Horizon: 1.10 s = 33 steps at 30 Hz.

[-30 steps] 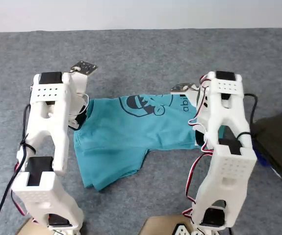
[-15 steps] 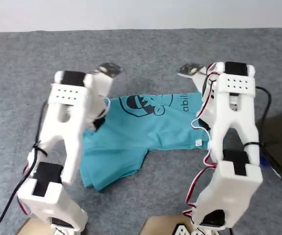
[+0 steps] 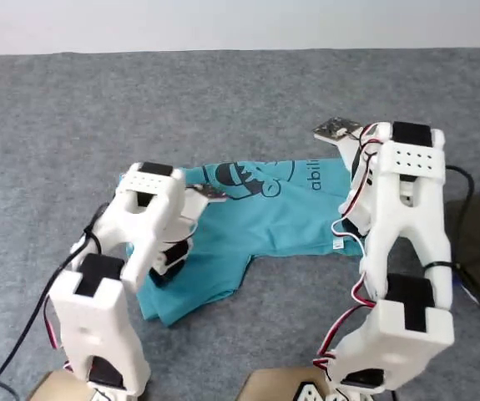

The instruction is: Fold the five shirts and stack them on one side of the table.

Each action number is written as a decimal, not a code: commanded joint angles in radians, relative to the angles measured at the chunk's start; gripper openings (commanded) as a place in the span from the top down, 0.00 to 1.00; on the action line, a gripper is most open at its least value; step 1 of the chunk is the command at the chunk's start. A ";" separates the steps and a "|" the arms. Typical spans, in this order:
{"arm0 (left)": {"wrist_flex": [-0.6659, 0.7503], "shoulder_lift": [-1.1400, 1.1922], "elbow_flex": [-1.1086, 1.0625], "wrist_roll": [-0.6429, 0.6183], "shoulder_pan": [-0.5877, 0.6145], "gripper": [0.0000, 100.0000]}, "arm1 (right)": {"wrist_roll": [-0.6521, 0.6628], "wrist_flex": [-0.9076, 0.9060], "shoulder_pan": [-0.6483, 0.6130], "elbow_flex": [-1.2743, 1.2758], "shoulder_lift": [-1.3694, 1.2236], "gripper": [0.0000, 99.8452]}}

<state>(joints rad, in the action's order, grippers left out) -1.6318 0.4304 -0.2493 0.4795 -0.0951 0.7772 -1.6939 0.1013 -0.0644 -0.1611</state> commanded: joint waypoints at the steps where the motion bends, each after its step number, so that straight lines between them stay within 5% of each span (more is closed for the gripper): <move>1: 0.008 0.037 0.002 0.046 0.058 0.99 | -0.009 0.008 0.002 -0.006 0.070 0.95; 33: -0.074 -0.046 0.004 0.083 0.115 0.99 | -0.037 0.157 -0.056 -0.009 -0.081 0.95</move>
<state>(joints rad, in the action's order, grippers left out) -1.6732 0.4350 -0.2493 0.5731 0.0107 0.7679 -1.5742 0.0506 -0.0644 -0.2348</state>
